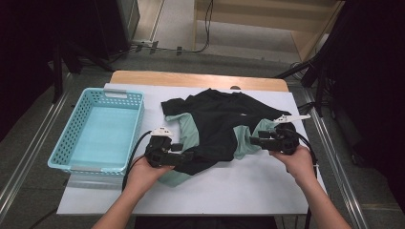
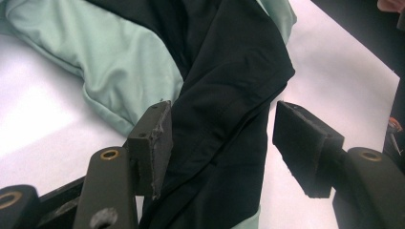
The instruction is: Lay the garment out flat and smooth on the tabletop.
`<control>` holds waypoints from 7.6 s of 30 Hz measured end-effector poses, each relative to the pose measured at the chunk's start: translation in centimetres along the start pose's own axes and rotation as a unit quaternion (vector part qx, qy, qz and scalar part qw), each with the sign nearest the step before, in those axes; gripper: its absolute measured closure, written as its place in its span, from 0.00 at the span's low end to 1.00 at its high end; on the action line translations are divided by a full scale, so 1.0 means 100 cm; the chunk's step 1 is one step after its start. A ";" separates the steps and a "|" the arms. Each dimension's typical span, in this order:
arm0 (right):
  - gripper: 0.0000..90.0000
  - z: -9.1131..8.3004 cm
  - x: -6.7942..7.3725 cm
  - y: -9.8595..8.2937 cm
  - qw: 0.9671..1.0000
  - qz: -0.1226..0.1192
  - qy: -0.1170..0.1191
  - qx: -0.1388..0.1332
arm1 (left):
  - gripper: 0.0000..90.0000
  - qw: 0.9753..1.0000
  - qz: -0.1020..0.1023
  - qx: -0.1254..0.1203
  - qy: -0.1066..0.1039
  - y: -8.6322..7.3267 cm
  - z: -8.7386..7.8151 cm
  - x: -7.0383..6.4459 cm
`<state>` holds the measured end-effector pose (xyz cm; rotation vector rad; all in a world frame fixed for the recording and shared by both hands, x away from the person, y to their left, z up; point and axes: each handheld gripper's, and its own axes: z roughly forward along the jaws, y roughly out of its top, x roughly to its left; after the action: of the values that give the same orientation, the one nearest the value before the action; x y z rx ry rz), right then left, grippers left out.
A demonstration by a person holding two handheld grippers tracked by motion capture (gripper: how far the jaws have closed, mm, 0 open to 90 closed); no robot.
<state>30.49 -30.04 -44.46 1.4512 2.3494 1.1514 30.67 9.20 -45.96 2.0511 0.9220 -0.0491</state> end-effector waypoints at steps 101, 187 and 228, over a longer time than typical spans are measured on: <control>0.68 -0.018 0.000 -0.058 0.999 0.038 -0.010 0.029 | 0.43 0.999 0.048 0.011 -0.005 0.004 0.010 -0.004; 0.92 -0.006 0.050 -0.095 0.991 0.001 0.033 0.133 | 0.42 0.999 0.050 0.019 -0.003 -0.007 -0.004 -0.004; 0.58 -0.023 0.070 -0.105 0.997 -0.041 0.039 0.046 | 0.75 0.986 0.118 0.091 -0.080 -0.031 -0.005 -0.049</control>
<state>18.31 -28.08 -48.15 1.3464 2.5210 1.1121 25.02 7.77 -46.14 2.2762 0.5897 -0.1738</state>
